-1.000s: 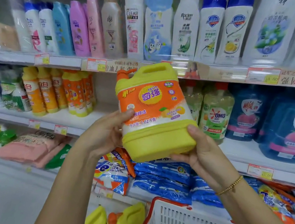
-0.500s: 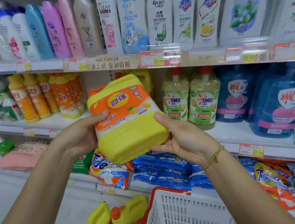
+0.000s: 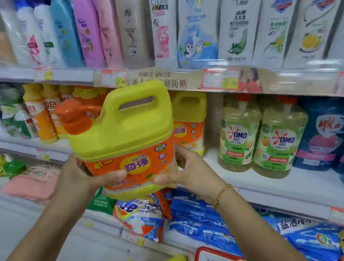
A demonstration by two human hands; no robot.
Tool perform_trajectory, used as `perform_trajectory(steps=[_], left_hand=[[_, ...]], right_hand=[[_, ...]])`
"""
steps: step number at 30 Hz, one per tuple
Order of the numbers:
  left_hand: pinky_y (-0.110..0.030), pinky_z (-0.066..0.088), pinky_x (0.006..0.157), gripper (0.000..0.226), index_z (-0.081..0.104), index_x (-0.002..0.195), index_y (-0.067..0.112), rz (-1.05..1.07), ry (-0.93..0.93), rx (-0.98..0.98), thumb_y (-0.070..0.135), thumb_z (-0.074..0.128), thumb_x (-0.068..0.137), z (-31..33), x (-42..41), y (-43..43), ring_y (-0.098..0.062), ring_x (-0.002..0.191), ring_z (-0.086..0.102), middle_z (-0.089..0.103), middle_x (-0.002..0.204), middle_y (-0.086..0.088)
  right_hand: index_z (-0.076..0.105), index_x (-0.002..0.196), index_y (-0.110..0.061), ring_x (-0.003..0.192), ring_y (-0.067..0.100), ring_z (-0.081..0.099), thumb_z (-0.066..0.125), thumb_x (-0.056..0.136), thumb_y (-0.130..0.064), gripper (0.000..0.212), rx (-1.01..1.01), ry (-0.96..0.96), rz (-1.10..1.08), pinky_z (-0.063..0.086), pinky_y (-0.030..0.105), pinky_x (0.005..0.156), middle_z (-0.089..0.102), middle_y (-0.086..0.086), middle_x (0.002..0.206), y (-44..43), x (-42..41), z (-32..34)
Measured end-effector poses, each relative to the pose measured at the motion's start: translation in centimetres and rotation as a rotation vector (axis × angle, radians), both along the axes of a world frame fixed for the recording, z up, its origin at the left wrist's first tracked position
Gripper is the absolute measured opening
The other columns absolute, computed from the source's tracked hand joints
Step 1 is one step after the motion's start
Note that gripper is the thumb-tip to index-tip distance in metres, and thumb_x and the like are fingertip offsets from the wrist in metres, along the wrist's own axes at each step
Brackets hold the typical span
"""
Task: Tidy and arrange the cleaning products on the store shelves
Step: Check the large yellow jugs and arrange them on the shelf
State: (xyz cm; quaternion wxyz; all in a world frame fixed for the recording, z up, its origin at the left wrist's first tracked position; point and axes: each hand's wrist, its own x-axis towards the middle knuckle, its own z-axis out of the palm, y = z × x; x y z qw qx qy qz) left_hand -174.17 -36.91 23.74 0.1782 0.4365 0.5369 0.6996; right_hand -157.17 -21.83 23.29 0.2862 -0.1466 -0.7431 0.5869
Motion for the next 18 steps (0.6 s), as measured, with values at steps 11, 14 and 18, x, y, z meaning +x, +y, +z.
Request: perform_trajectory(steps=[11,14,18], left_hand=[[-0.01,0.048,0.069,0.067,0.057,0.11,0.031,0.188,0.335,-0.111,0.004,0.087,0.056,-1.2,-11.2,7.5,0.003,0.089,0.062,0.067,0.102,0.01],[-0.027,0.052,0.078,0.068,0.056,0.101,0.045,0.167,0.231,-0.127,0.006,0.087,0.055,-2.9,-13.1,9.4,-0.003,0.093,0.065,0.069,0.1,0.015],[-0.029,0.056,0.078,0.07,0.058,0.114,0.03,0.111,0.182,-0.137,0.006,0.087,0.055,-3.8,-15.0,12.7,-0.01,0.096,0.068,0.071,0.107,0.007]], right_hand=[[0.065,0.095,-0.017,0.066,0.018,0.065,0.052,0.087,-0.04,0.028,0.876,-0.231,-0.622,0.053,0.034,0.058,0.068,-0.004,0.072,9.3,-8.1,-5.5],[0.062,0.077,-0.019,0.051,0.014,0.06,0.053,0.082,-0.043,0.026,0.983,-0.313,-0.648,0.045,0.026,0.044,0.06,-0.008,0.057,11.3,-6.8,-9.7],[0.061,0.065,-0.02,0.054,0.016,0.056,0.049,0.09,-0.047,0.039,1.119,-0.525,-0.605,0.034,0.024,0.048,0.058,-0.005,0.062,12.2,-7.3,-11.4]])
